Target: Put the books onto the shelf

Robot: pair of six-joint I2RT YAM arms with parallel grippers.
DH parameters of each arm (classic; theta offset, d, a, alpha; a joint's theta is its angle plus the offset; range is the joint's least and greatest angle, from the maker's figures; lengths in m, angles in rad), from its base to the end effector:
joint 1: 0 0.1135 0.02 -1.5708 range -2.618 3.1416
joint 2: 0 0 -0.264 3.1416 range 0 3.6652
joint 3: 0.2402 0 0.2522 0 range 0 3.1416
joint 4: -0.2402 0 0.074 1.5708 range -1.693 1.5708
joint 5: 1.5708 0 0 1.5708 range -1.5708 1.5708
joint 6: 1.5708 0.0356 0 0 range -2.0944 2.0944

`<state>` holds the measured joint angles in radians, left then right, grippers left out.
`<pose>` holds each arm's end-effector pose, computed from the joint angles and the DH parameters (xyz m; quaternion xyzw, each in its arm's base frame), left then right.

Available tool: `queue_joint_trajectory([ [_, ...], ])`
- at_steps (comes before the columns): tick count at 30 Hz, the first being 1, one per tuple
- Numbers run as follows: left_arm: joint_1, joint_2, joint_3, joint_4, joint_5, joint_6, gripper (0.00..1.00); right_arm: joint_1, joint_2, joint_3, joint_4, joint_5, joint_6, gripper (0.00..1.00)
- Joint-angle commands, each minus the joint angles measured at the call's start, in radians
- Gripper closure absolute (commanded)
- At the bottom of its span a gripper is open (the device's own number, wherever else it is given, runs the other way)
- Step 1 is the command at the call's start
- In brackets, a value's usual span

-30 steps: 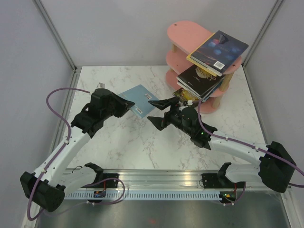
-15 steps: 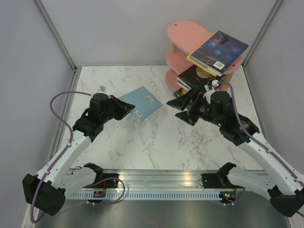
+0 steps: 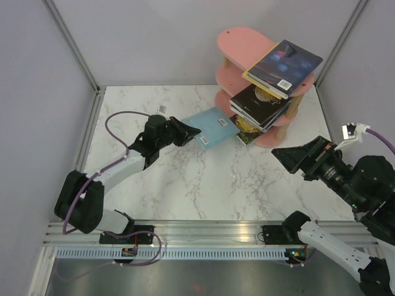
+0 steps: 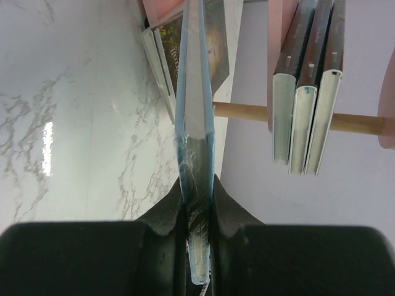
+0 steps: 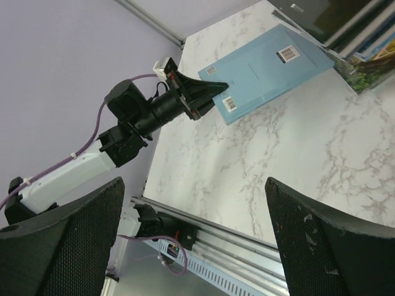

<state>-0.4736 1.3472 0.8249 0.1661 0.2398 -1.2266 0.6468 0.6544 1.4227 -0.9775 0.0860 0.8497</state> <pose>0.2680 -0.1468 0.2629 -0.2363 0.7833 -0.4905 0.3001 0.0434 0.0289 0.4648 0.1055 0.7696 0.4034 0.4836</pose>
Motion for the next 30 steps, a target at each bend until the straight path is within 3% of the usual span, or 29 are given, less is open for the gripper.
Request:
queue_joint_trajectory([
  [1, -0.022, 0.128, 0.068, 0.369, 0.044, -0.129, 0.98, -0.001, -0.059, 0.005, -0.064, 0.107, -0.002, 0.03],
  [2, -0.023, 0.165, 0.075, 0.494, 0.049, -0.155, 0.98, -0.001, -0.085, 0.008, -0.076, 0.124, 0.005, 0.03],
  [5, -0.029, 0.329, 0.120, 0.663, 0.067, -0.240, 0.98, 0.011, -0.116, 0.039, -0.122, 0.198, 0.028, 0.03],
  [9, -0.065, 0.487, 0.259, 0.737, 0.038, -0.287, 0.98, 0.033, -0.147, 0.065, -0.168, 0.268, 0.074, 0.02],
  [20, -0.180, 0.776, 0.554, 0.625, -0.019, -0.323, 0.98, 0.076, -0.225, 0.088, -0.259, 0.420, 0.184, 0.03],
  [30, -0.226, 0.863, 0.628, 0.501, -0.122, -0.329, 0.97, 0.099, -0.245, 0.102, -0.296, 0.466, 0.216, 0.03],
])
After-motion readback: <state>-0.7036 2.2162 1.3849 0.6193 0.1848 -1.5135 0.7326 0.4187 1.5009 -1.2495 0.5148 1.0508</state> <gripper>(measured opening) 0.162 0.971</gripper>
